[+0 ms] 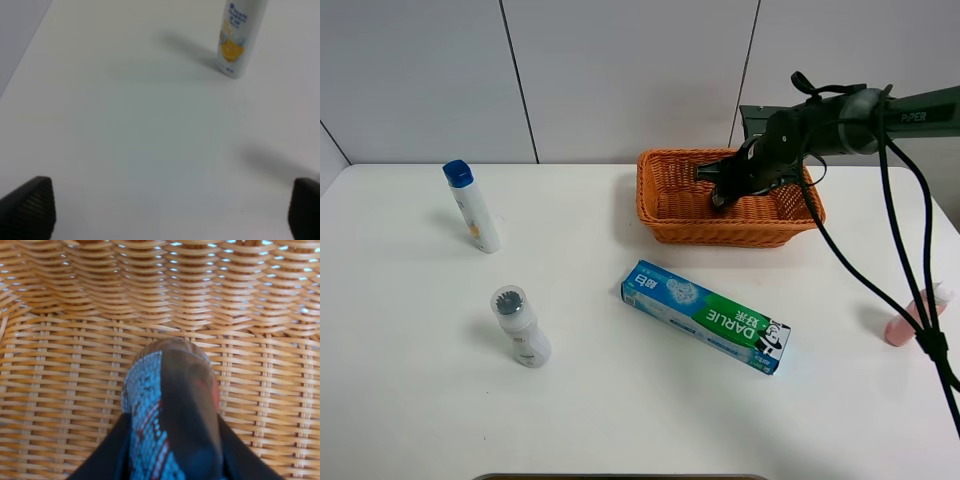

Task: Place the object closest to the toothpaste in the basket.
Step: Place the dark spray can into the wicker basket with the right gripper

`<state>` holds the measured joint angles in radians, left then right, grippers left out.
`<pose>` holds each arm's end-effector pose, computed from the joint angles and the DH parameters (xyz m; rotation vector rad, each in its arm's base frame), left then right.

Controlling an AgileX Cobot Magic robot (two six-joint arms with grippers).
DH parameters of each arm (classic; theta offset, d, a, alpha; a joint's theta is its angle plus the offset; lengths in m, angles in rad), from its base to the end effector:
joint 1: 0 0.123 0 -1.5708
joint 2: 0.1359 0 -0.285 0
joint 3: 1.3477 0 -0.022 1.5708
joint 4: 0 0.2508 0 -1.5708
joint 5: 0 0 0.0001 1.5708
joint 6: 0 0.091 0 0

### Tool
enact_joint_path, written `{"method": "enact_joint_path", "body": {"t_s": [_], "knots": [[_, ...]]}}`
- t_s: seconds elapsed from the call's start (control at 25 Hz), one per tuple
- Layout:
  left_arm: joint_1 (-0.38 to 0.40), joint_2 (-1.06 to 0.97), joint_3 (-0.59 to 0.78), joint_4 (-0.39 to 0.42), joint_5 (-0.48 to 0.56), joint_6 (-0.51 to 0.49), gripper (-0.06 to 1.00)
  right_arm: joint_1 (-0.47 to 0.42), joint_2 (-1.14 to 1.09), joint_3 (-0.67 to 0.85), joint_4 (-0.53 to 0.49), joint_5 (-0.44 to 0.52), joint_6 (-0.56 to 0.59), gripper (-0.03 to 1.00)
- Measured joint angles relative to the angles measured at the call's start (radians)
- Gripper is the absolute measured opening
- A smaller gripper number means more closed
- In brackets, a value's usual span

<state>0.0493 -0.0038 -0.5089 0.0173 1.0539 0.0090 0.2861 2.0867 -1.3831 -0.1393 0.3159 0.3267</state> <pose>-0.0063 0.0011 0.2803 -0.0417 2.0247 0.0575 0.4276 0.1217 0.1496 -0.0971 2.5031 0.1454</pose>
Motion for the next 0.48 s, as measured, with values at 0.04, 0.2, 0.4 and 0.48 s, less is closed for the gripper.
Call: {"method": "enact_joint_path", "body": {"t_s": [0.04,0.2,0.4,0.48], "knots": [[0.0,0.0,0.0,0.0,0.0,0.0,0.94,0.0,0.0,0.0,0.0,0.0,0.0,0.33],[0.0,0.0,0.0,0.0,0.0,0.0,0.94,0.0,0.0,0.0,0.0,-0.001,0.0,0.33],[0.0,0.0,0.0,0.0,0.0,0.0,0.94,0.0,0.0,0.0,0.0,-0.001,0.0,0.33],[0.0,0.0,0.0,0.0,0.0,0.0,0.94,0.0,0.0,0.0,0.0,-0.001,0.0,0.33]]}}
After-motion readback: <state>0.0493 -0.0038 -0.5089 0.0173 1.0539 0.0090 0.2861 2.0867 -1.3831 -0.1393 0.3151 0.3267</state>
